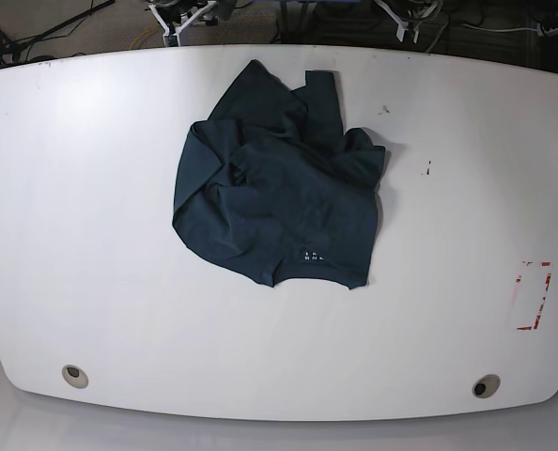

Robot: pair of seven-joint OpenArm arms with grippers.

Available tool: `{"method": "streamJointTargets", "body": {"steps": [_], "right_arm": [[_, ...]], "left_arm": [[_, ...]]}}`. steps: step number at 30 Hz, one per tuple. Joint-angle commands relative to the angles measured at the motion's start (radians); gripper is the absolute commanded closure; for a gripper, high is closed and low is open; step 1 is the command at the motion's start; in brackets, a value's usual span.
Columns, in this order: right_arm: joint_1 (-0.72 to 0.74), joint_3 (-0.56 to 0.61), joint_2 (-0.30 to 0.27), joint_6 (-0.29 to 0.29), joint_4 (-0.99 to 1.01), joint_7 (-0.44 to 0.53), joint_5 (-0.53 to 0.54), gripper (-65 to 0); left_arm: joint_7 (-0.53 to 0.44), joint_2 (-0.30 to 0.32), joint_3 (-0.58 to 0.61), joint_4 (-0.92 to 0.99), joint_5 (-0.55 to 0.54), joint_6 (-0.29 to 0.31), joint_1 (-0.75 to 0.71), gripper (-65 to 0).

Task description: Fold the T-shirt properly

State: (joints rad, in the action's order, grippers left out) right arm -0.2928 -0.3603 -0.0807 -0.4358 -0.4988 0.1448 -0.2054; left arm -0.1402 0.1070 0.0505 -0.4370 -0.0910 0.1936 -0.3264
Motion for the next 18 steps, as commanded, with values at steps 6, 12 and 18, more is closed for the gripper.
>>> {"method": "streamJointTargets", "body": {"steps": [6,12,18], "right_arm": [[-0.158,-0.004,0.020,-0.005,-0.191,0.006,0.010,-32.8],[-0.299,-0.006,0.071,-0.005,-0.378,0.006,0.010,-32.8],[-0.452,-0.001,0.106,-0.011,-0.616,-0.053,0.114,-32.8]], "left_arm": [[-0.012,0.041,-0.002,-0.313,-0.003,0.002,-0.185,-34.7],[-0.009,0.059,-0.064,-0.570,-0.002,0.005,-0.348,-34.7],[-0.009,0.089,-0.128,-0.797,-0.002,0.005,-0.505,-34.7]]}}
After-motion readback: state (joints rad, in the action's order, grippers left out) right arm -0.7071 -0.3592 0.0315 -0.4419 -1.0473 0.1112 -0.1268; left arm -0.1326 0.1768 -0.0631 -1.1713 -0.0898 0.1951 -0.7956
